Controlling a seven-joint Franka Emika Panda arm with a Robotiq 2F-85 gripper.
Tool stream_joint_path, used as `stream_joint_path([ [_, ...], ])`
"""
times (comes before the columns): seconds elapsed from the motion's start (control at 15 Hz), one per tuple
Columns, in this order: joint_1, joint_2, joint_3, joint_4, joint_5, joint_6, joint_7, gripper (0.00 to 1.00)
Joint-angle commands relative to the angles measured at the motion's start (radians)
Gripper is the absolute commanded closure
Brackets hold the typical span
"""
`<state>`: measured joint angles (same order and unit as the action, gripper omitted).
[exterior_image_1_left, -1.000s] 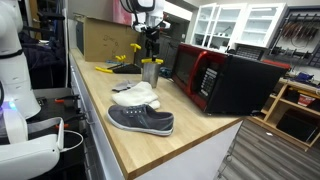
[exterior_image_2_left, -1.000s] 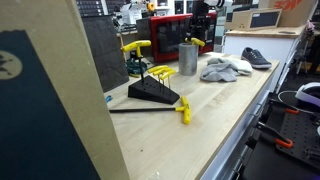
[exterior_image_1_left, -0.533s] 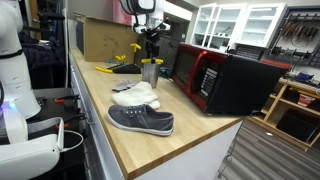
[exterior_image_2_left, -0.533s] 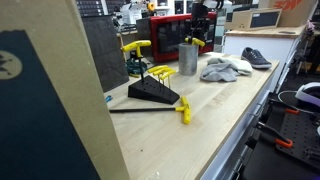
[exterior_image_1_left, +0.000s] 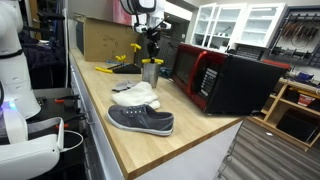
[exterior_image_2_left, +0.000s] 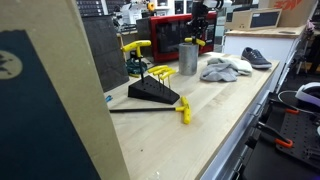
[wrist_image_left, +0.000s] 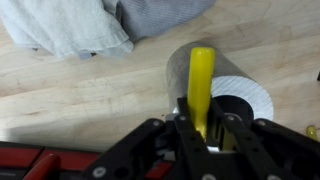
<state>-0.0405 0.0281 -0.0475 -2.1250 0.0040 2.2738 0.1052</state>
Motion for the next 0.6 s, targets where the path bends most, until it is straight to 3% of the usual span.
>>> stream_joint_path([
  [0.0,-0.001,-0.02,-0.001,-0.001,-0.038,0.011,0.02,0.96],
  [0.53,0.013,-0.068,0.012,0.009,-0.144,-0.038,0.07,0.94],
])
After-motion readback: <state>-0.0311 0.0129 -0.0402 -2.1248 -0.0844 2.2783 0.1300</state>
